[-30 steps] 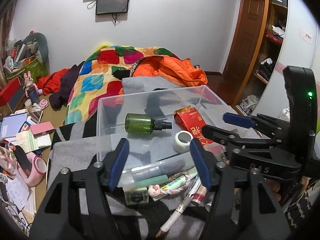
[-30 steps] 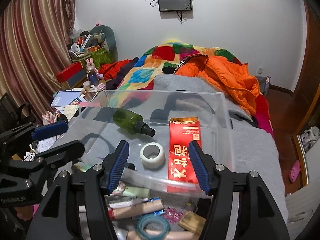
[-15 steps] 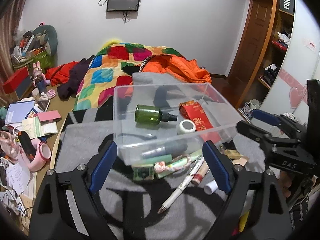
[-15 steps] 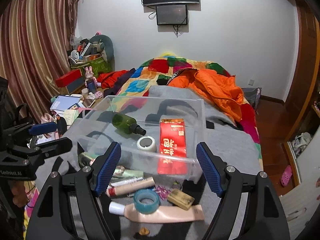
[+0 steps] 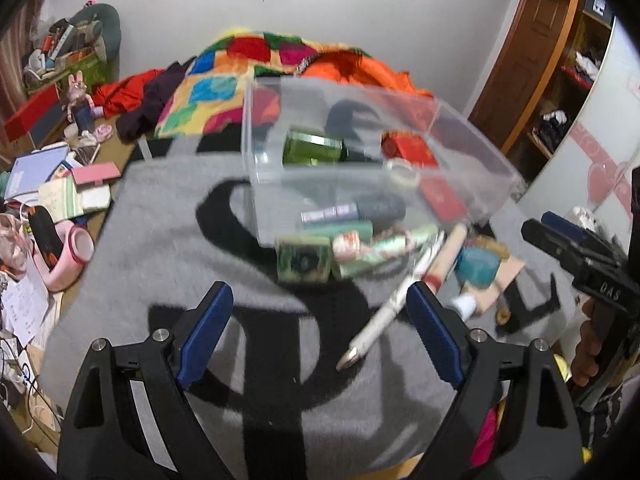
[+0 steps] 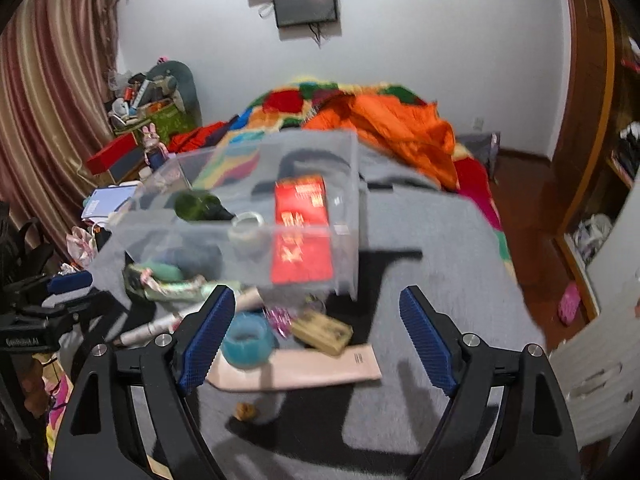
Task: Organize objects
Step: 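Grasp the white pen with the left tool while the right tool grasps the blue tape roll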
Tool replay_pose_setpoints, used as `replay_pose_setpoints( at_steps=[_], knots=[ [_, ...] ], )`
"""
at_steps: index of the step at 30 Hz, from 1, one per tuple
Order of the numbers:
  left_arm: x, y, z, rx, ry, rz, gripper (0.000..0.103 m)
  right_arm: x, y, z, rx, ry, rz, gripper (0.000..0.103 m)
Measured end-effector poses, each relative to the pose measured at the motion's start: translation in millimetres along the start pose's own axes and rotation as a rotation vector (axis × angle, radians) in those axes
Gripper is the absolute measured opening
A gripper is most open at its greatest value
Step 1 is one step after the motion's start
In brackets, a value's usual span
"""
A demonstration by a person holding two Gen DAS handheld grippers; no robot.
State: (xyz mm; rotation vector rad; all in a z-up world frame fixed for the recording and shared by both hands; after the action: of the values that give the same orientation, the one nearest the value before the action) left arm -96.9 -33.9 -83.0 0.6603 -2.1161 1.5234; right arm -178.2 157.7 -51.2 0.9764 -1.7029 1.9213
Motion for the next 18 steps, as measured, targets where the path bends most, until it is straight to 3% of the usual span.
replay_pose_setpoints(
  at_steps=[3,5,9,11,18],
  knots=[
    [-13.0,12.3,-2.8,-0.017,-0.012,0.035,0.086,-16.4,10.9,3.0,0.061,-0.002,0.069,0.082],
    [-19.8,21.2,-6.7,-0.028,-0.007,0.061,0.074,-25.2,14.4,9.5,0.082,-0.021,0.088,0.082],
    [-21.4,25.6,-16.7,0.003,0.054,0.048,0.063,-35.4,18.5,26.6,0.089,-0.068,0.097,0.081],
    [-21.3,26.5,-21.6,-0.012,0.069,0.047,0.056,-36.4,18.2,31.5,0.092,-0.079,0.09,0.075],
    [-17.4,37.9,-37.3,-0.02,0.14,0.047,0.047,-34.5,25.2,47.1,0.114,-0.112,0.111,0.053]
  ],
)
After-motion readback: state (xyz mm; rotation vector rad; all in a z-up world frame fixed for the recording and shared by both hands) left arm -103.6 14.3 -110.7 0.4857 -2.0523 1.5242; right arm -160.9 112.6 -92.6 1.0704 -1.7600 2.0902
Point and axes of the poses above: each gripper's, at about its wrist camera, not at the fingertips, and y roughly the way its jaws point, z to its left, x to its top, the point moved 7 cm from there along y, roughly the way its jaws point, and after that the axes turned 8 degrees about -x, right-handed, at the moved point
